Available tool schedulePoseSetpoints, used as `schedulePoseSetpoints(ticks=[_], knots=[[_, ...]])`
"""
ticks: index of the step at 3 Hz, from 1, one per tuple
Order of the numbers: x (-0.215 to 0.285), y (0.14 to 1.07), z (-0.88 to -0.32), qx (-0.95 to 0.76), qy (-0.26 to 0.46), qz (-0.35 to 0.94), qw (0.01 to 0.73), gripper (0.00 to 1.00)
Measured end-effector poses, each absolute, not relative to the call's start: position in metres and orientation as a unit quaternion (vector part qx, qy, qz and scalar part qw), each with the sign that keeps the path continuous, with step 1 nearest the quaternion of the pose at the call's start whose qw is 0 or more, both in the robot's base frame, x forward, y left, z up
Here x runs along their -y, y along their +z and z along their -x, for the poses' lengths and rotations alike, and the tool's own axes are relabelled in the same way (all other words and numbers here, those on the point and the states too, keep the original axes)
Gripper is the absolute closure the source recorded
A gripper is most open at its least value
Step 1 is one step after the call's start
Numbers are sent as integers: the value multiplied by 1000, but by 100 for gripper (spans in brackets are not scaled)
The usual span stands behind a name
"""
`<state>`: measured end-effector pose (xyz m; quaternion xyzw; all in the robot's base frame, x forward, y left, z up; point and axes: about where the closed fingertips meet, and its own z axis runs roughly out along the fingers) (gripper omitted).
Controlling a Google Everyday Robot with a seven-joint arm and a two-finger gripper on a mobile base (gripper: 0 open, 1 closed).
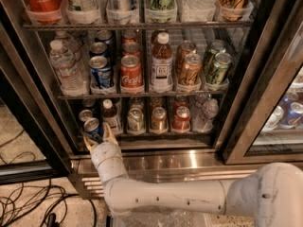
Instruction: Pick pepsi can from bottom shelf of fridge
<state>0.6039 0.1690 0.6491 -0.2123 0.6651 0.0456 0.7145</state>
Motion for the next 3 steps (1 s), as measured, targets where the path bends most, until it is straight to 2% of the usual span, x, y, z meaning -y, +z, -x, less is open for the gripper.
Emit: schedulePoseSetpoints(ticks=[2, 3], knots=[[-124, 652, -577, -701, 62, 299, 644, 100], [-116, 654, -577, -704, 62, 298, 642, 100]])
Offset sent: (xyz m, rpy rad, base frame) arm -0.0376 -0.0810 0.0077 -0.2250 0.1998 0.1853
